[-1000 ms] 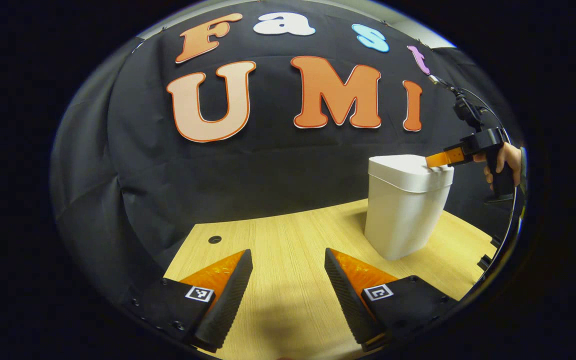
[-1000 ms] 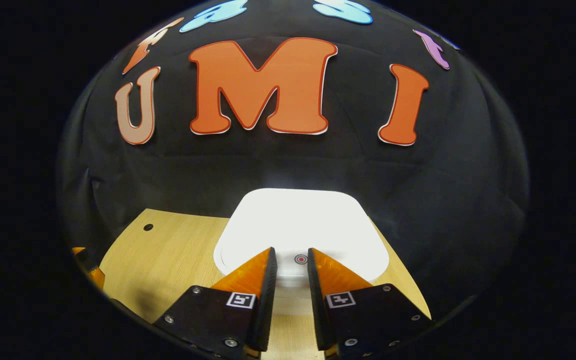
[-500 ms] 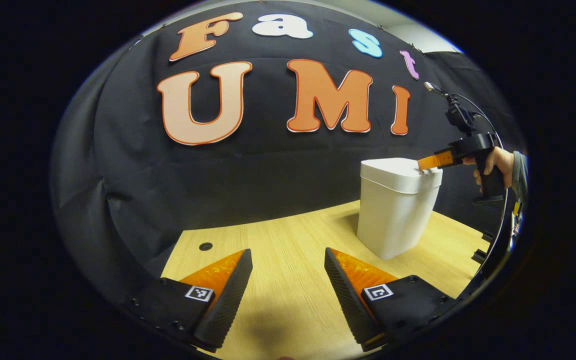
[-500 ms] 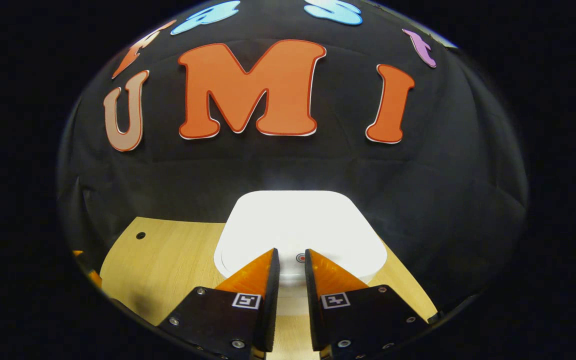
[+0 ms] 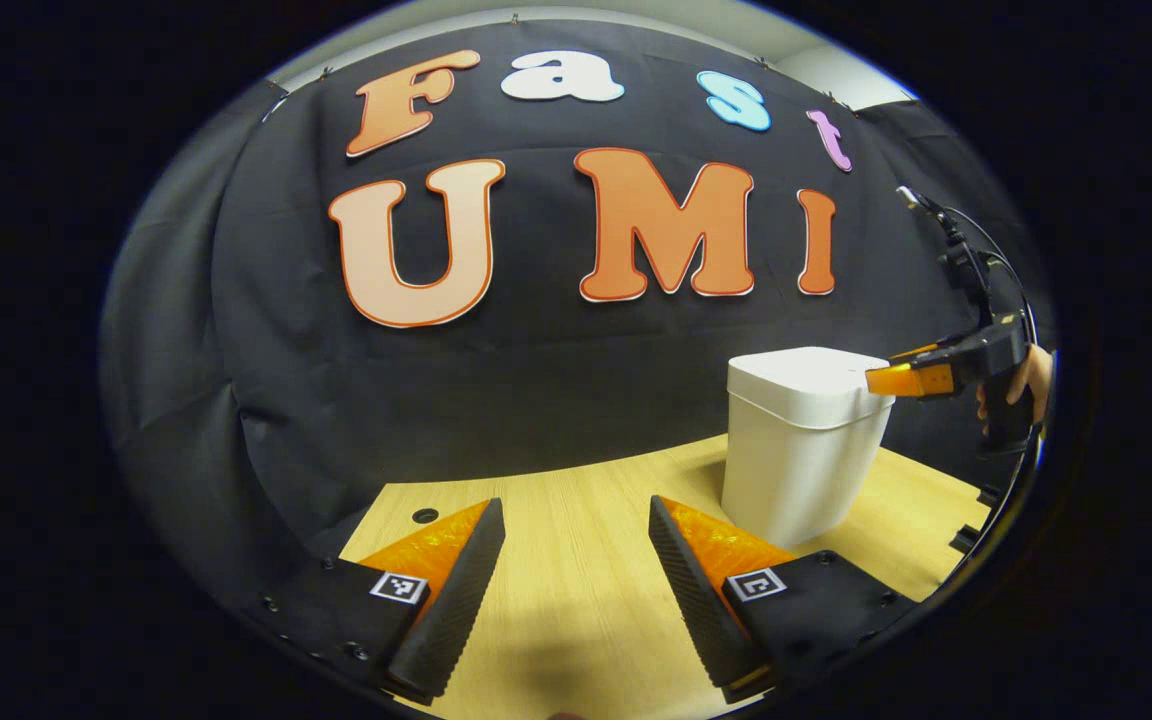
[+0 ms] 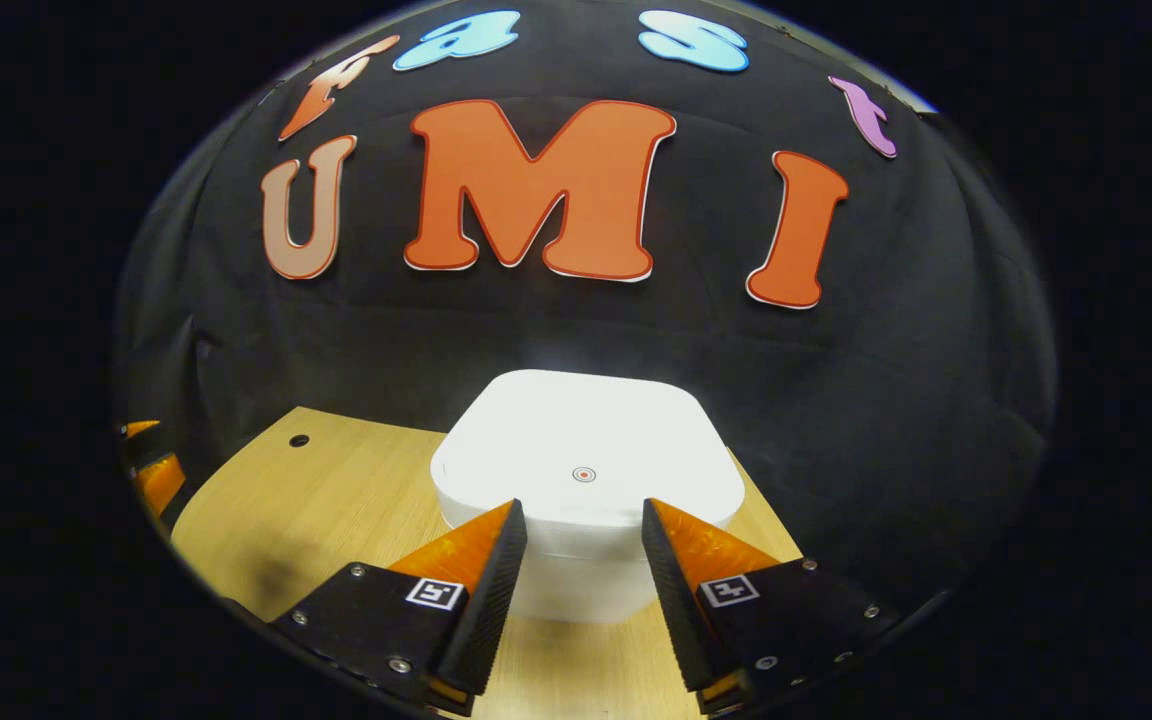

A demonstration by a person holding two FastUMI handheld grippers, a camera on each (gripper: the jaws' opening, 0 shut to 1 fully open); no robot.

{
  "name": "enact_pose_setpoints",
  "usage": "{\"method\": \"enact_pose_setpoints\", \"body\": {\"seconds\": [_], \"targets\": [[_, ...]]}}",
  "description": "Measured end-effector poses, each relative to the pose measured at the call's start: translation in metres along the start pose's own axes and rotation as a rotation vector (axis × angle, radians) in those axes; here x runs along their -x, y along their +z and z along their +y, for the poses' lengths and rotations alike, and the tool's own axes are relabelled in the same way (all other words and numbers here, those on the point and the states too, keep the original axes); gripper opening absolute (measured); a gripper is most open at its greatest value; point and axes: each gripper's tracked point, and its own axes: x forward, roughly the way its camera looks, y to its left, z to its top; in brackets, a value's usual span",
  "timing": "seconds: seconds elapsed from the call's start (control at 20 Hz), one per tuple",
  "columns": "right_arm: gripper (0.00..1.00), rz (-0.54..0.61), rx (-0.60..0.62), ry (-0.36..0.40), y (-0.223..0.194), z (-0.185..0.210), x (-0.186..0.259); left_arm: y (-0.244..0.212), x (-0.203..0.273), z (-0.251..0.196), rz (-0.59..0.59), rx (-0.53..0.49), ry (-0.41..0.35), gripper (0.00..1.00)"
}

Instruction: Press the lid of the desktop garbage bin to open it, pick up the crumpled paper on the desktop and throw it into the bin, then pick up the pop can on the desktop and drop it into the bin, and finally close the garbage bin lid.

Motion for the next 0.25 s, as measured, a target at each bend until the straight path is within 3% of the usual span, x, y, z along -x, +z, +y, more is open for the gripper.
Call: {"method": "enact_pose_setpoints", "body": {"seconds": [0.25], "targets": [[0.81, -0.065, 0.018, 0.095, -0.007, -0.038, 0.032, 0.018, 0.011, -0.056, -0.039, 0.009, 0.103, 0.93]]}}
